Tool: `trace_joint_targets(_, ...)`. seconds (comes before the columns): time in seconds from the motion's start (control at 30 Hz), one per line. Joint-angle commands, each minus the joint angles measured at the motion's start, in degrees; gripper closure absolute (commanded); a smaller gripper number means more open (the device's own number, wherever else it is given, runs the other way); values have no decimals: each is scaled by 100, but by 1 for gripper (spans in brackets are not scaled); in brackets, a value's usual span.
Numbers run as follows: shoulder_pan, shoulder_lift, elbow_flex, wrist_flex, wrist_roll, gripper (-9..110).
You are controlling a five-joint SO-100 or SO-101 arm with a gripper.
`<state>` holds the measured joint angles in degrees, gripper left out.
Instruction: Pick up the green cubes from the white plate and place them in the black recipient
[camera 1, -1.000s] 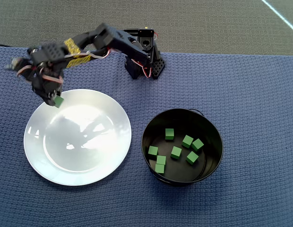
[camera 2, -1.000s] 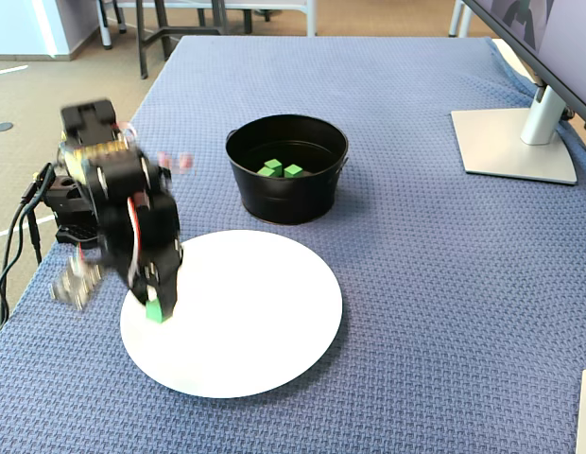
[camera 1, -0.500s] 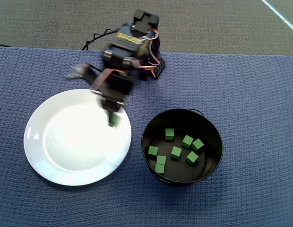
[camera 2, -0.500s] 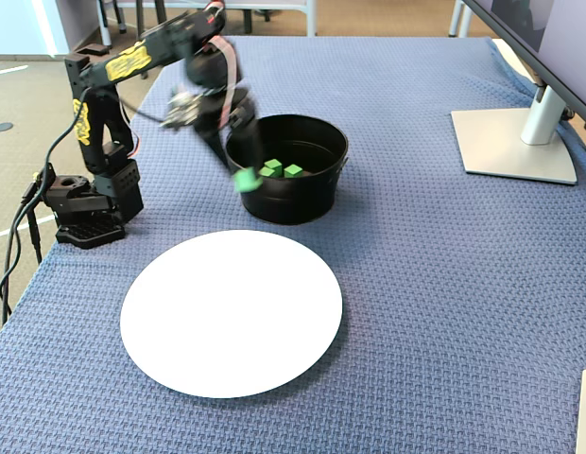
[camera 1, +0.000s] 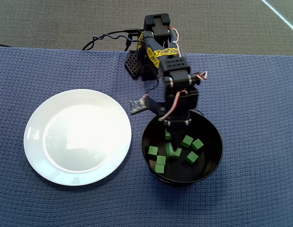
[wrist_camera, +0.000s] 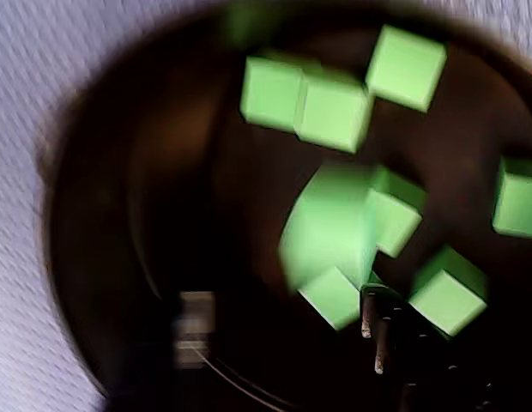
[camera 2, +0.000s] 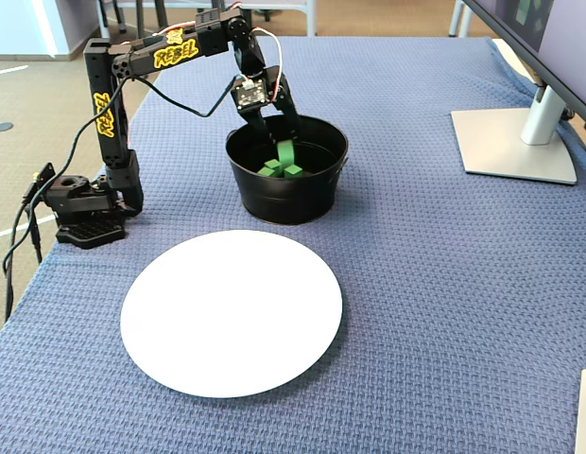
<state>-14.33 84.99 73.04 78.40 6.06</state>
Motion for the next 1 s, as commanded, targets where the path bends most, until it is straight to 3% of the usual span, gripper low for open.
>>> trace_joint_targets(0.0,9,431,-44,-158,26,71)
trace_joint_targets(0.17,659,1494,-483,369,-457,77)
trace_joint_targets(0.37,2118,3067,211,923,-1336,101)
trace_joint_targets(0.53,2997,4781,2786,-185,-1705,102)
trace_joint_targets(0.67,3015,6302,4535,-132,-1731,102)
trace_joint_targets(0.97,2900,8314,6548,-79,-1266,102)
